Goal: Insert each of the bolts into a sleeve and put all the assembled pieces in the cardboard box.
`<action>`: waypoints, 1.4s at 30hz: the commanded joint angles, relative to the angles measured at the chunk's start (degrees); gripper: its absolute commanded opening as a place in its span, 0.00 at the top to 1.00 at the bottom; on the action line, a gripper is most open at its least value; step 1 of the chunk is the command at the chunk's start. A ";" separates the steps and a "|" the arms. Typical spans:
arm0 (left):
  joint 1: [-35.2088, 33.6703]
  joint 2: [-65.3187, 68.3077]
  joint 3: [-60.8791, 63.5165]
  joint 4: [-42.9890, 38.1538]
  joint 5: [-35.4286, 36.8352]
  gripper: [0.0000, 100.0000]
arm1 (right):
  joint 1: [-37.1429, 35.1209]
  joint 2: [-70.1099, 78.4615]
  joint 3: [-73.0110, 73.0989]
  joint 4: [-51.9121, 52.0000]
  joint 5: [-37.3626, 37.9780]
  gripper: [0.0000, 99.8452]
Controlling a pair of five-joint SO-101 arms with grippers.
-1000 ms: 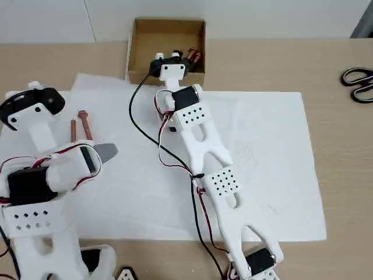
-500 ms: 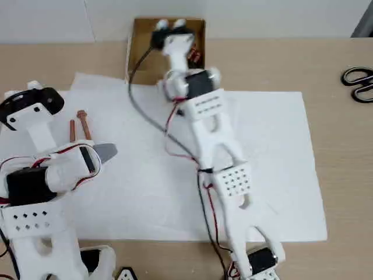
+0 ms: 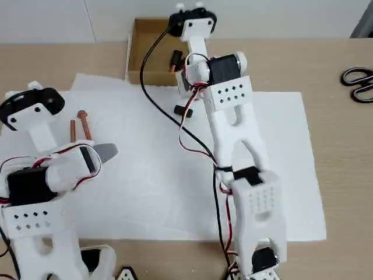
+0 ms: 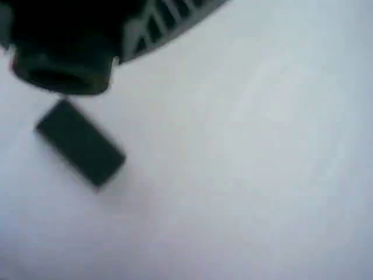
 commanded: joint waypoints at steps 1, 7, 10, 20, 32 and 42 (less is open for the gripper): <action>-0.62 -0.44 -2.33 0.26 0.26 0.69 | 0.13 -13.23 15.03 0.13 3.08 0.99; -0.44 -0.44 -2.33 0.26 0.26 0.69 | 0.57 -15.69 29.80 -0.13 5.10 0.99; -0.35 -0.44 -2.07 0.26 0.18 0.69 | 0.31 -13.41 32.62 -0.92 4.04 0.99; -0.44 -0.35 -2.07 0.97 -8.70 0.69 | 0.13 -0.13 32.44 -2.59 3.34 0.83; -0.62 -0.44 -2.24 0.97 -16.88 0.69 | 0.48 5.41 32.44 -1.36 3.25 0.82; -0.62 -0.44 -2.24 1.05 -17.05 0.69 | 0.66 -6.73 36.92 -0.22 1.76 0.82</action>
